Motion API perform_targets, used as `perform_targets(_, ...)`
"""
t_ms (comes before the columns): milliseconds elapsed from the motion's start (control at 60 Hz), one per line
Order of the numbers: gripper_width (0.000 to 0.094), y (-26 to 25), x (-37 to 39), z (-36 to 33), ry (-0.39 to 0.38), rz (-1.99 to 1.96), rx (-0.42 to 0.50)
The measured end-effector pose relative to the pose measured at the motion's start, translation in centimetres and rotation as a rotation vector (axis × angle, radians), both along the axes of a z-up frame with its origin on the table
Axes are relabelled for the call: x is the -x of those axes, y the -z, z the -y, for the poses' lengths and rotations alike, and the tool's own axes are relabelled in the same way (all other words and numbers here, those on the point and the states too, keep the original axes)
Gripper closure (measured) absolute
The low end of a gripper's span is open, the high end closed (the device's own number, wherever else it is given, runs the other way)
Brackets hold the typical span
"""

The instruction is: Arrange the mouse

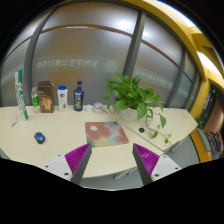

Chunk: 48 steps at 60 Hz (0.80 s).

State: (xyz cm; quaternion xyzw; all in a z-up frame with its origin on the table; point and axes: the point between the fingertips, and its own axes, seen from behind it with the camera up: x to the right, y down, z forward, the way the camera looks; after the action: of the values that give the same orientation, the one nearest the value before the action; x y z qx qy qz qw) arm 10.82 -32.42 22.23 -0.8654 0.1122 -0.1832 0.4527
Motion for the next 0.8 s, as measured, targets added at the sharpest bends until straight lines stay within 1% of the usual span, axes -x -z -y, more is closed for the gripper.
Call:
perform_targets(150, 0.0086, 1.5, 1.1, 1.6, 0.047, 0.008, 0.031)
perform_targets(250, 0.0086, 3.9, 4.0, 2.8, 0.075, -0.005, 0.067)
perform_targets(383, 0.0088, 8.7, 9.2, 3.6, 0.048, -0.061, 0.125)
perform_targets(450, 0.0088, 11.0, 12.7, 2.8, 0.007, -0.1, 0.148)
perform_targets(533, 0.0084, 13.6, 17.3, 0.4, -0.083, -0.126, 0.175)
perform_targets(633, 0.0086, 16.3, 22.2, -4.0, -0.188, -0.138, 0.189)
perform_targets(800, 0.0089, 20.0, 28.7, -12.7, -0.319, -0.195, 0.177)
